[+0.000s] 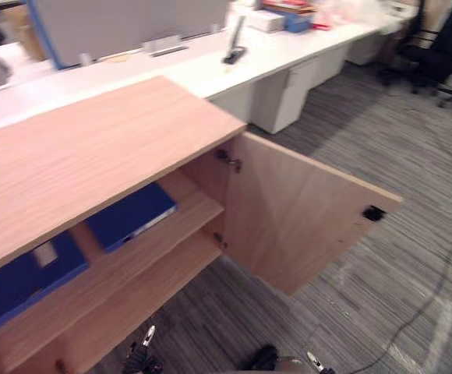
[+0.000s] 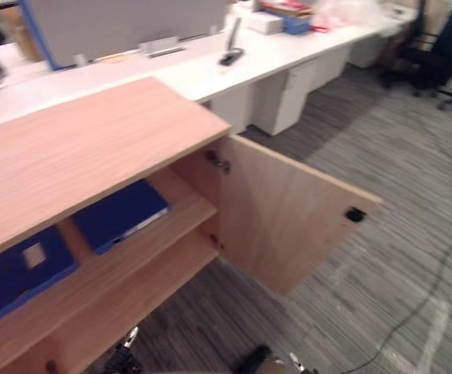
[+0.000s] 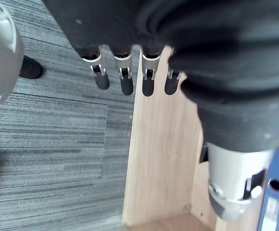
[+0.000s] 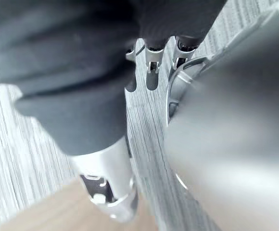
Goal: Walk over to the cabinet, pick up the folder, carry it to the office cabinet, place the folder inside the office cabinet, then close the office cabinet door
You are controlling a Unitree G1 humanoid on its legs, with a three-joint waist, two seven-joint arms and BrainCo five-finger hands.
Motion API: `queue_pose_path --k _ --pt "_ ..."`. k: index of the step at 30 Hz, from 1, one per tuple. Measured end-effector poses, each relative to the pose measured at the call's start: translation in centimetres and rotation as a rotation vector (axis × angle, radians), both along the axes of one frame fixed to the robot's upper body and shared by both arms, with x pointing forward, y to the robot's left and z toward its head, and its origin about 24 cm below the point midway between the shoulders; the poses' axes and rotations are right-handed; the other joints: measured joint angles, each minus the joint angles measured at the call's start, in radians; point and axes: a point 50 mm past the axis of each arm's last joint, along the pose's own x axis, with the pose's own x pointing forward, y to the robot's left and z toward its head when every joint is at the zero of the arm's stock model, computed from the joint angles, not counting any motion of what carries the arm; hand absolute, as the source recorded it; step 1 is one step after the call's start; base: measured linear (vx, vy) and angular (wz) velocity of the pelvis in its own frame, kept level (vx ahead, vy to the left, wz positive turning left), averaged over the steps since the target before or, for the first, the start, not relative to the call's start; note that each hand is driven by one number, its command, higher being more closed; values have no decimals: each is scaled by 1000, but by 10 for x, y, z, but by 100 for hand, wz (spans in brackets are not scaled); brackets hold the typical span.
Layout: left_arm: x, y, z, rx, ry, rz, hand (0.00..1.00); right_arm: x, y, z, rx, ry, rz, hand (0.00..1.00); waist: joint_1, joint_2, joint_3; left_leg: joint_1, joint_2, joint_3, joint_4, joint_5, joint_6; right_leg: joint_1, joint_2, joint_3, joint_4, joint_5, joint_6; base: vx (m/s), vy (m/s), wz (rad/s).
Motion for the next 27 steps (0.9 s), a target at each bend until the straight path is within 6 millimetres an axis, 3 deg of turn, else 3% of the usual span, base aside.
queue_pose_path --k 2,6,13,15,19,21,24,27 --pt "2 -1 0 -9 -2 -10 0 -5 -1 -1 6 11 -36 0 -6 6 1 20 3 15 -19 -6 -3 -12 18 23 21 -2 20 106 -65 -60" --pt "-8 -5 -5 -26 43 -25 0 -4 -4 -1 7 19 -34 0 -4 19 -25 47 -4 27 -64 29 30 -41 95 101 -39 9 44 56 -42 -63" --pt "-4 -4 -4 -14 42 -69 0 29 -5 4 -22 -18 77 0 -18 16 -23 23 -32 -34 -80 96 30 -46 133 135 -159 76 39 -10 -41 -19" --pt "-1 -5 -3 -5 40 -112 0 50 -13 10 -56 -64 92 0 -21 16 -23 12 -33 -42 -82 96 29 -46 144 134 -193 98 39 -74 -22 2" --pt "-1 -5 -3 9 47 -175 0 100 -53 41 -230 -186 123 0 -25 16 -22 9 -44 -82 -100 96 29 -41 152 135 -233 124 41 -82 12 3" --pt "-6 -3 -3 16 61 -189 0 131 -83 71 -386 -276 139 0 -29 16 -22 3 -52 -89 -103 96 29 -40 152 139 -253 141 44 -98 23 7" --pt "-17 3 -4 33 92 -209 0 166 -112 111 -539 -373 151 0 -32 16 -22 -3 -63 -102 -107 96 29 -40 150 139 -276 161 43 -94 18 3" --pt "-23 7 -5 47 111 -229 0 189 -126 139 -615 -436 145 0 -32 16 -20 -4 -66 -136 -120 95 28 -40 151 139 -284 169 42 -84 2 9"
